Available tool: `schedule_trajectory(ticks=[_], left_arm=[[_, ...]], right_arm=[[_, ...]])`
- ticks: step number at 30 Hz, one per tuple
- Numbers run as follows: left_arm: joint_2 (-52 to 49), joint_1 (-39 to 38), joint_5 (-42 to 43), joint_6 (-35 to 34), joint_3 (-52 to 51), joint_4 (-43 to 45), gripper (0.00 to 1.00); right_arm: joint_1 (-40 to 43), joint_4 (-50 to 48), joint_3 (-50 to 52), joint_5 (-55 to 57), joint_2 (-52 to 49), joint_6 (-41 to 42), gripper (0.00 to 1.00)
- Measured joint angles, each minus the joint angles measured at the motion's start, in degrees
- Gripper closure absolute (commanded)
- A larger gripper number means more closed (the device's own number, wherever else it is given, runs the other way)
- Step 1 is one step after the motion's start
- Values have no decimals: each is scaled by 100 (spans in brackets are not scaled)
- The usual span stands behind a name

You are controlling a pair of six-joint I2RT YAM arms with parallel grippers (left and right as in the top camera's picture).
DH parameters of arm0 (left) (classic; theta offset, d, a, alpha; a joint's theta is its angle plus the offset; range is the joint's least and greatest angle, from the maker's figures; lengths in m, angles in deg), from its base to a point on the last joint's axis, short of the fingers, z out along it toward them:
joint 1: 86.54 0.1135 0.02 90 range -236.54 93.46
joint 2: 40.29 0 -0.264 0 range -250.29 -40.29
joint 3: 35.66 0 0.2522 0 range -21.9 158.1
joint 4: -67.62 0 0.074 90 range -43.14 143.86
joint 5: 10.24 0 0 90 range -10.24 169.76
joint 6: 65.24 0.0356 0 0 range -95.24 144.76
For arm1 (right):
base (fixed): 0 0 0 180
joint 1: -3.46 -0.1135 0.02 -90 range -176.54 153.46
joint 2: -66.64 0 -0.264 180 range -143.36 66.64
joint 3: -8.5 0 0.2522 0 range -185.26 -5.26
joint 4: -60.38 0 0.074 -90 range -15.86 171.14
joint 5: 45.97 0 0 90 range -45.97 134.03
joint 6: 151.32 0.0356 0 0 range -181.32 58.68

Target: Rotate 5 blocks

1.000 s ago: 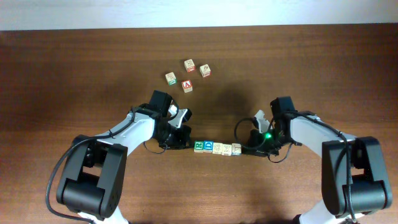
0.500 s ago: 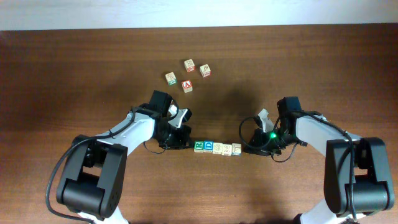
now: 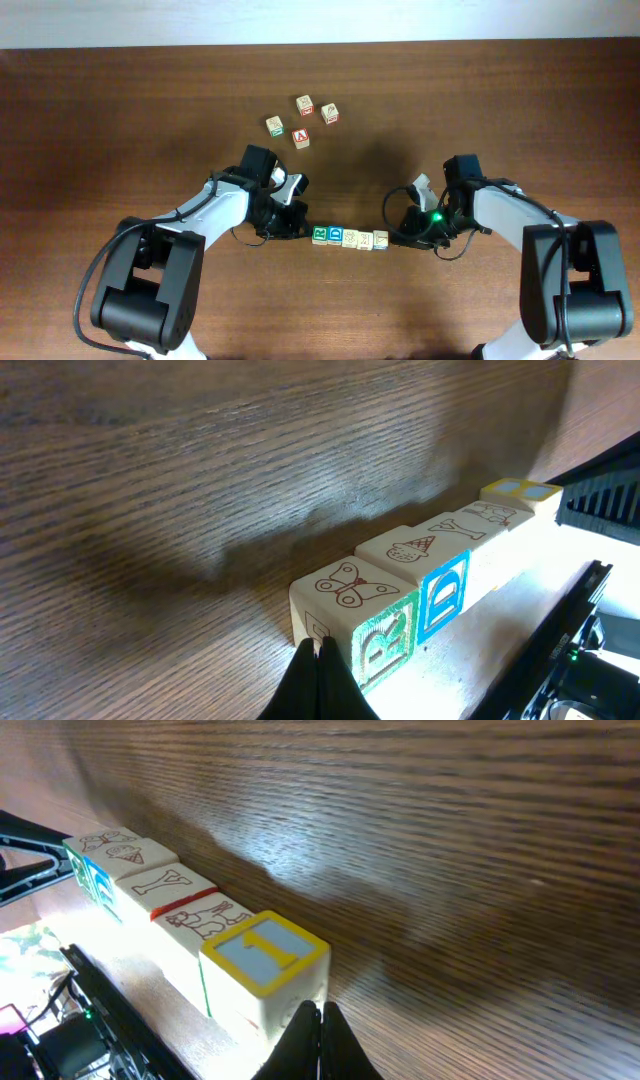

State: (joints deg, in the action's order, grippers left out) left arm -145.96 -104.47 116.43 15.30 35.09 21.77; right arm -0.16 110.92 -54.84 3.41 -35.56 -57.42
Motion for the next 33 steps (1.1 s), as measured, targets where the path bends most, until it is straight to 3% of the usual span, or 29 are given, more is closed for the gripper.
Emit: schedule_trajectory(ticks=[33], left_arm=[[0,39,-186,0,0,-2,100]], right_arm=[[-63,-149,0,-367,2,389,96]])
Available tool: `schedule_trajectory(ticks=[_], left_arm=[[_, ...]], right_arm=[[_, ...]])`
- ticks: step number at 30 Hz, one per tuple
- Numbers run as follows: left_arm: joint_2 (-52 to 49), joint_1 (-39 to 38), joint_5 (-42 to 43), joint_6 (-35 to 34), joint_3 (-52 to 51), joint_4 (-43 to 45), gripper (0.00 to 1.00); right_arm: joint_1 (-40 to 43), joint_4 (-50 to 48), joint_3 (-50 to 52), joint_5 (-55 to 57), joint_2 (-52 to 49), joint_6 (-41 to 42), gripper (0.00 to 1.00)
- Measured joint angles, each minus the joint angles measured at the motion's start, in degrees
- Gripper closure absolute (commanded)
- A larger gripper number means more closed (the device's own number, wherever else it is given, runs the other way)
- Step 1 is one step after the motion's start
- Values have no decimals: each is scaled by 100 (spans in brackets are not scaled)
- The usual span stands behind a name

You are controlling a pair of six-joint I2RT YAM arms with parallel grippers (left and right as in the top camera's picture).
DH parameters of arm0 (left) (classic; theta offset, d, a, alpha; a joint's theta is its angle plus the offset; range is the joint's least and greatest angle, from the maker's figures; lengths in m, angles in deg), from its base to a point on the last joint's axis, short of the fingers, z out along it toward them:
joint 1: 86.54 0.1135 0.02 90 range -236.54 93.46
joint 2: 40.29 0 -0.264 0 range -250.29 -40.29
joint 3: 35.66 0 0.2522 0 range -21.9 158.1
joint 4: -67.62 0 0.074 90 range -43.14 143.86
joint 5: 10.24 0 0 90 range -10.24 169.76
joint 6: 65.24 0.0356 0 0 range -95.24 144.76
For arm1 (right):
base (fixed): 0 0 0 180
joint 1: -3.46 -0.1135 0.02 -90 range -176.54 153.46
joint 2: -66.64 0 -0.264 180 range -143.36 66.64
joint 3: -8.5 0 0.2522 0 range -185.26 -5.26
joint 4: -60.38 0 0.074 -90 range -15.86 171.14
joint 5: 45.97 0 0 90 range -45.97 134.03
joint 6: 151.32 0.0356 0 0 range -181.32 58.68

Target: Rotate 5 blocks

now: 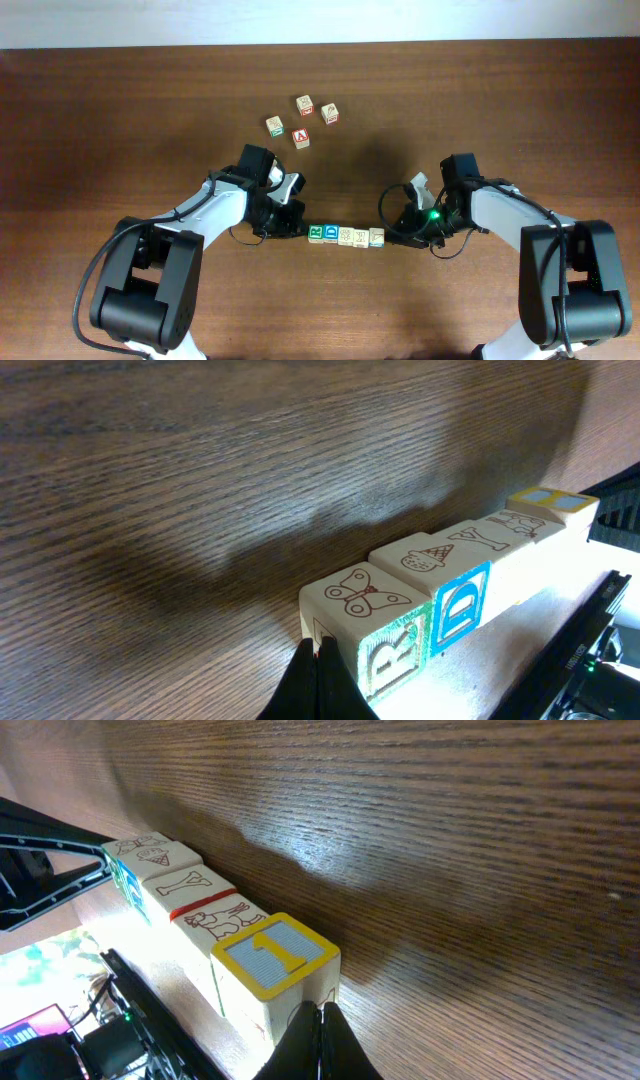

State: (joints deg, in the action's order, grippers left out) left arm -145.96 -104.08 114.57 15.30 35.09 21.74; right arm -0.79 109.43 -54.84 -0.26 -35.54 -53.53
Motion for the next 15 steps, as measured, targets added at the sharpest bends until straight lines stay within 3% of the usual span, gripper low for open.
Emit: schedule_trajectory(ticks=[15], left_arm=[[0,92,-354,0,0,-20,100]], right_arm=[[-389,243,-330,94,22,199,96]])
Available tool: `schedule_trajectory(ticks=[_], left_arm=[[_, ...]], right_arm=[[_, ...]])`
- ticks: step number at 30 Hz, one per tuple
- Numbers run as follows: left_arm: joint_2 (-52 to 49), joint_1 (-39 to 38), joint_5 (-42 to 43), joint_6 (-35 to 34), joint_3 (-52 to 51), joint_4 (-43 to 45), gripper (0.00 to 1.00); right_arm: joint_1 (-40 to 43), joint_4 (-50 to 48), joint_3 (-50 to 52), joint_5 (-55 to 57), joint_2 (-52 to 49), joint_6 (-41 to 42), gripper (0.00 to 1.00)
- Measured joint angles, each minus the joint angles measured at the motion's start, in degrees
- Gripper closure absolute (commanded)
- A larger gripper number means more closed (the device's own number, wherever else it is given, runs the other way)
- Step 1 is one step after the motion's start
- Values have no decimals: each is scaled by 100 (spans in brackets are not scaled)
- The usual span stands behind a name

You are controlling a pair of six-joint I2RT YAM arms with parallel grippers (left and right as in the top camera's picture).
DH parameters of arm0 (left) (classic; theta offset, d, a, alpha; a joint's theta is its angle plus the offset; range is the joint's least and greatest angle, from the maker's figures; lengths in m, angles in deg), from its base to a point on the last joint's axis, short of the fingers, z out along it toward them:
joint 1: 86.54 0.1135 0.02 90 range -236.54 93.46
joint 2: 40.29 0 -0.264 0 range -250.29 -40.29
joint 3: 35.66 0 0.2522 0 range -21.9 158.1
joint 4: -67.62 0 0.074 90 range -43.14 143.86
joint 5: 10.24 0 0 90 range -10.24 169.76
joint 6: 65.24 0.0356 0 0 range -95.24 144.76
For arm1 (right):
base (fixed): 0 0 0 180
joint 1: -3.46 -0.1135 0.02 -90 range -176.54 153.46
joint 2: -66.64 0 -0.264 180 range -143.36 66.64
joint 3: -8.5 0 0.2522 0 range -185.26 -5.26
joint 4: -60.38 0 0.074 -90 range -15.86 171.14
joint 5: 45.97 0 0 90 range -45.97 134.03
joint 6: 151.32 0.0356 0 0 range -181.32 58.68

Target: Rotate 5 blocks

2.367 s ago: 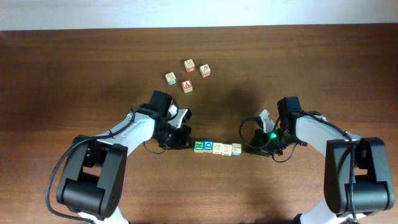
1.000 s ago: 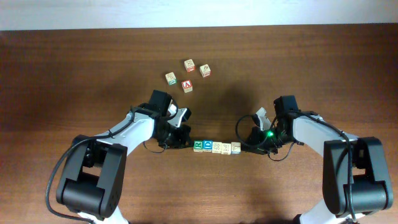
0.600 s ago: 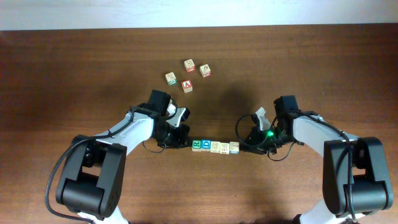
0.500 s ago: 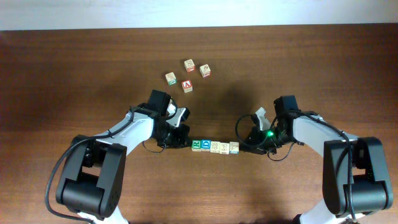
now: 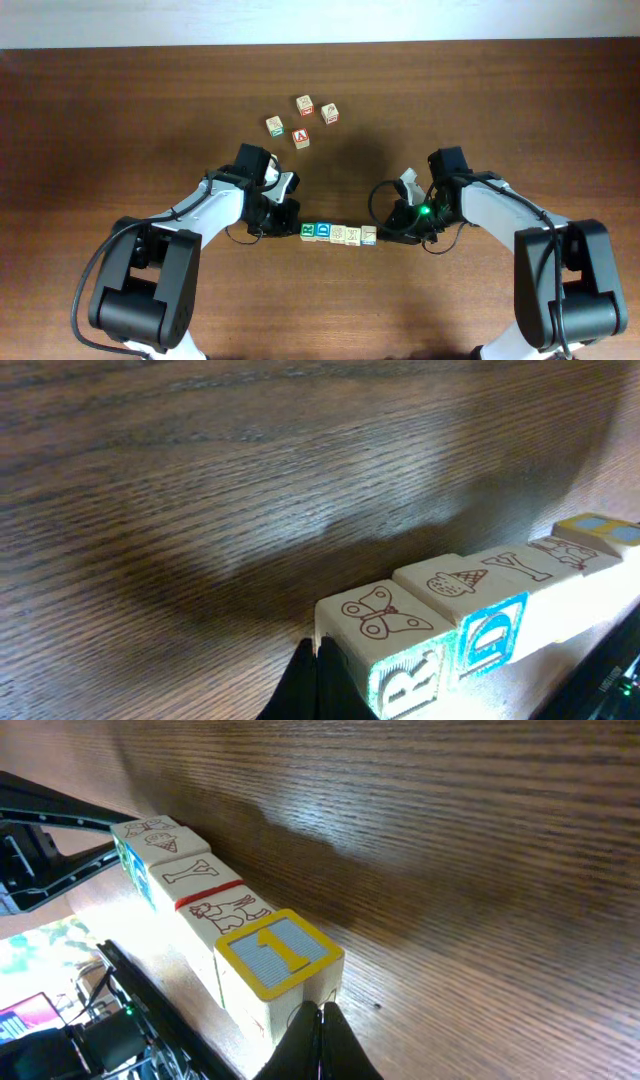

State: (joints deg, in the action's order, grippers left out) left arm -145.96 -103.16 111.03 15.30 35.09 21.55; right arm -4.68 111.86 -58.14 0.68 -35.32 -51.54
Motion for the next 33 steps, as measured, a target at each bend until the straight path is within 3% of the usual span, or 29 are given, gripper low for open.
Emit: schedule_trajectory(ticks=[16,33], left_arm=[[0,17,-203,-13,0,-24,100],[0,107,-483,-63,0,-46,100]], right_arm=[[-367,111,-326,201,485,396,96],[-1130,256,-986,1453,496,1106,96]])
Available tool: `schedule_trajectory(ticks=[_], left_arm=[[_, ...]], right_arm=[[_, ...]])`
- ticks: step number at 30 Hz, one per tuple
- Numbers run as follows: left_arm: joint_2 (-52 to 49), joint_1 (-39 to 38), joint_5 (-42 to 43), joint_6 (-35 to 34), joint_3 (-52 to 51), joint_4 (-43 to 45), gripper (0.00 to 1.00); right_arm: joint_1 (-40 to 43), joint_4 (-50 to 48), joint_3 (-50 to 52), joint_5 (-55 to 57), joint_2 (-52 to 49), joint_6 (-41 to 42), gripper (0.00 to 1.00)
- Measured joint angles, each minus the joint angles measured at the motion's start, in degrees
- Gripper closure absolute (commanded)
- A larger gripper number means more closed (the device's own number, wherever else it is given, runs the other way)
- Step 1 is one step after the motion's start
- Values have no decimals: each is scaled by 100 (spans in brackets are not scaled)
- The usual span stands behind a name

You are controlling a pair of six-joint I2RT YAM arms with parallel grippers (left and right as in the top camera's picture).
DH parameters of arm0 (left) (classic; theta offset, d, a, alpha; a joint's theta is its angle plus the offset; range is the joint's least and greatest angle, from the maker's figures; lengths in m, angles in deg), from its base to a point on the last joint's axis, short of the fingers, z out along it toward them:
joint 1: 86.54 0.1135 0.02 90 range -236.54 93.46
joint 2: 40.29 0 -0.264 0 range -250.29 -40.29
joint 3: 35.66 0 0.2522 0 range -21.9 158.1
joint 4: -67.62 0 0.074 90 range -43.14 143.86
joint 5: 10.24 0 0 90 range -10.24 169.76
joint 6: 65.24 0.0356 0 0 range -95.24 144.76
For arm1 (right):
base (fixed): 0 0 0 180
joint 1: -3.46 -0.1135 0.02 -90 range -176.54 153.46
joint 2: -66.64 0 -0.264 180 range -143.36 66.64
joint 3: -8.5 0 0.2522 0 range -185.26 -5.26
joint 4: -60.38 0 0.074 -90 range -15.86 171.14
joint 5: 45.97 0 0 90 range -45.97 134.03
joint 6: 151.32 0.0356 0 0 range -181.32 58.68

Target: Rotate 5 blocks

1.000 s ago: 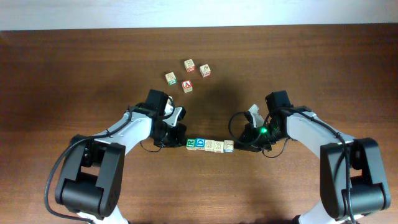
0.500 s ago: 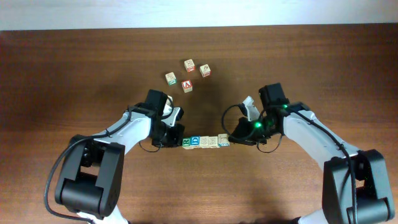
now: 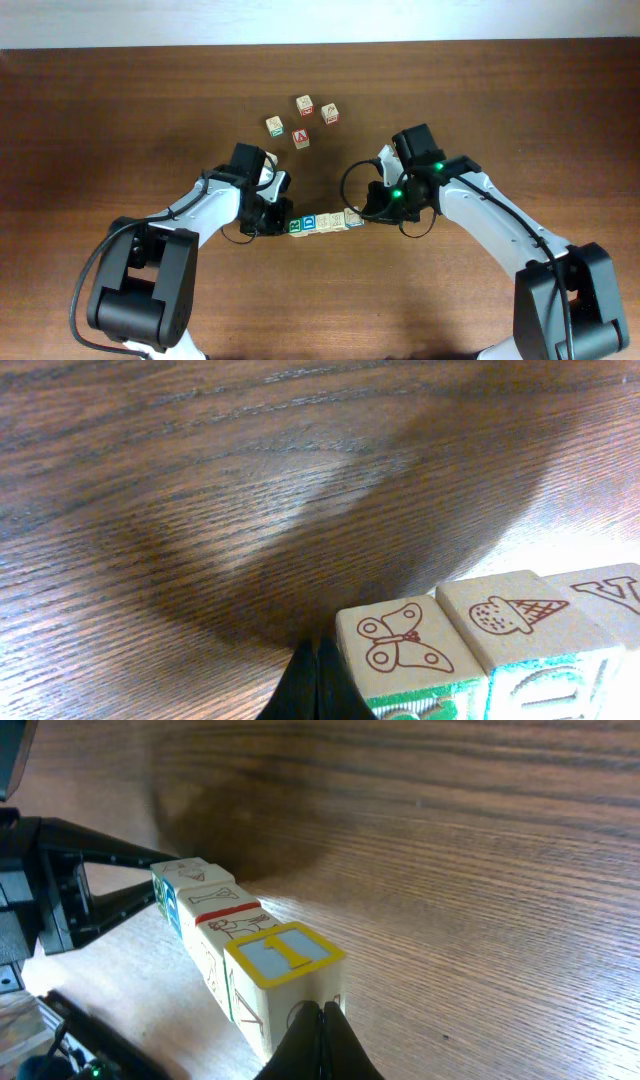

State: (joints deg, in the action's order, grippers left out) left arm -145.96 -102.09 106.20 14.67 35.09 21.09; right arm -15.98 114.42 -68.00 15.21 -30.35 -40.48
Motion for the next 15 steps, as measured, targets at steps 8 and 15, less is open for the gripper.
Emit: schedule_trajectory(ticks=[8,15], left_arm=[[2,59,-35,0,0,-20,100],[4,92,-44,-2,0,-20,100]], right_arm=[[-295,-44,-22,472,0,299,96],[-413,-42,-127,691,0,420,96]])
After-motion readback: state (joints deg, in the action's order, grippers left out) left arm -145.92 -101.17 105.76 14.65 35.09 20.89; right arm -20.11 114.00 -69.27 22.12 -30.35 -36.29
